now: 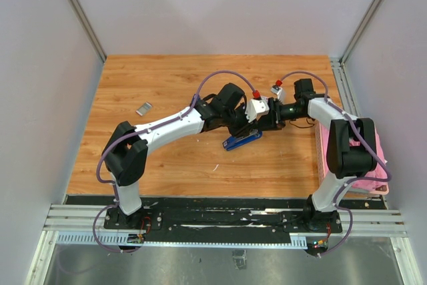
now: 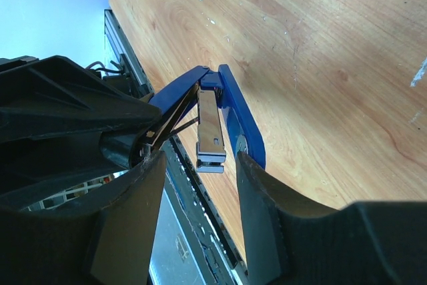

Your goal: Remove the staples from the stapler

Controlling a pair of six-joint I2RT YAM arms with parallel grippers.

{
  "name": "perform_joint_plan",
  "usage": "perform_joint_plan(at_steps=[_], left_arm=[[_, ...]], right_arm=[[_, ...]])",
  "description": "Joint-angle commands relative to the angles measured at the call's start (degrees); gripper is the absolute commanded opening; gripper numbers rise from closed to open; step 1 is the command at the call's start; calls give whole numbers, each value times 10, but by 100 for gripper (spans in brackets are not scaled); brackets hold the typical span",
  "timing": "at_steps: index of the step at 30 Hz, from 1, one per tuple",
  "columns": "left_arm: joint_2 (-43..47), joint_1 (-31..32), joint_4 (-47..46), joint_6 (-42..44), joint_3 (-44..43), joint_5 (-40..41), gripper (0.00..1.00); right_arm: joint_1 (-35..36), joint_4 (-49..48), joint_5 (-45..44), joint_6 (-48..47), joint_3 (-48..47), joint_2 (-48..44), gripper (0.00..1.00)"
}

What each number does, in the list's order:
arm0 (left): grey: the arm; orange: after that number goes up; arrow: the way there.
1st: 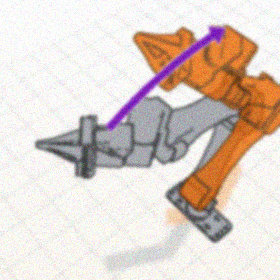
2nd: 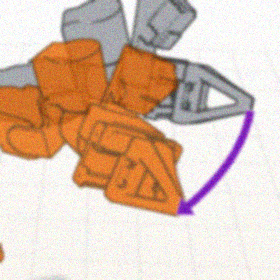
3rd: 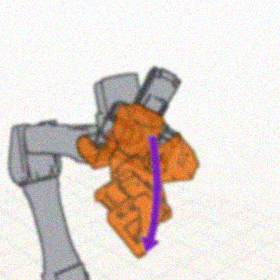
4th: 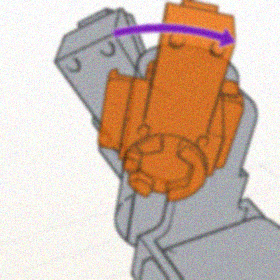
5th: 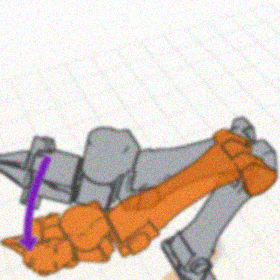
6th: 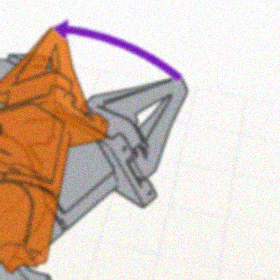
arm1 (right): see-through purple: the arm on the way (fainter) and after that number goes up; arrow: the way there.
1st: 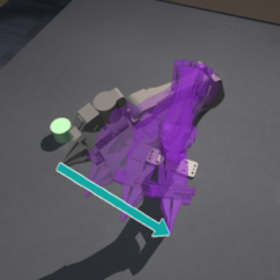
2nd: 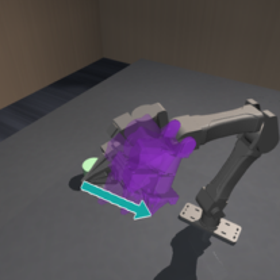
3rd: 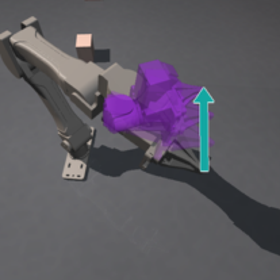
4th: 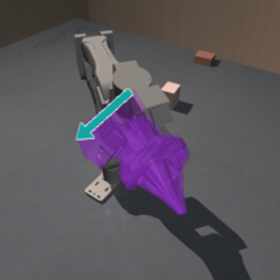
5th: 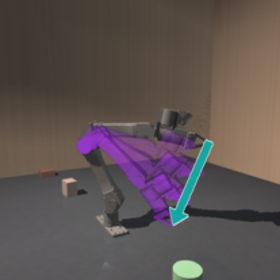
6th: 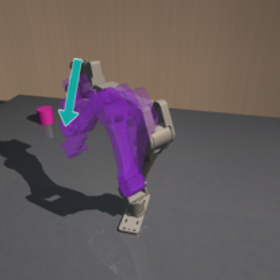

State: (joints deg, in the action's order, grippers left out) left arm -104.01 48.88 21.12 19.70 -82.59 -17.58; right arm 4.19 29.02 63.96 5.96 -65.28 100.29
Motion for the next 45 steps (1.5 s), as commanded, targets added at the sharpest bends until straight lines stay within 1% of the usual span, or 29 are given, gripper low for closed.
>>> perform_joint_plan(at_steps=[1,13,25,31,38,42,45], left_arm=[[2,4,-26,8,-15,2,0],[6,5,-31,3,-12,12,0],[2,6,-21,9,-17,-30,0],[4,6,-21,9,-17,-30,0],[4,6,-24,5,-15,-20,0],[3,6,-26,6,-14,-17,0],[3,6,-26,4,-14,-18,0]], right_arm=[[9,7,1,-2,5,15,48],[17,8,32,0,4,49,46],[24,4,71,2,-4,81,39],[25,5,84,1,-5,83,31],[26,5,89,-4,-4,80,28],[32,5,91,-5,-2,79,31],[38,6,88,-8,-3,79,28]])
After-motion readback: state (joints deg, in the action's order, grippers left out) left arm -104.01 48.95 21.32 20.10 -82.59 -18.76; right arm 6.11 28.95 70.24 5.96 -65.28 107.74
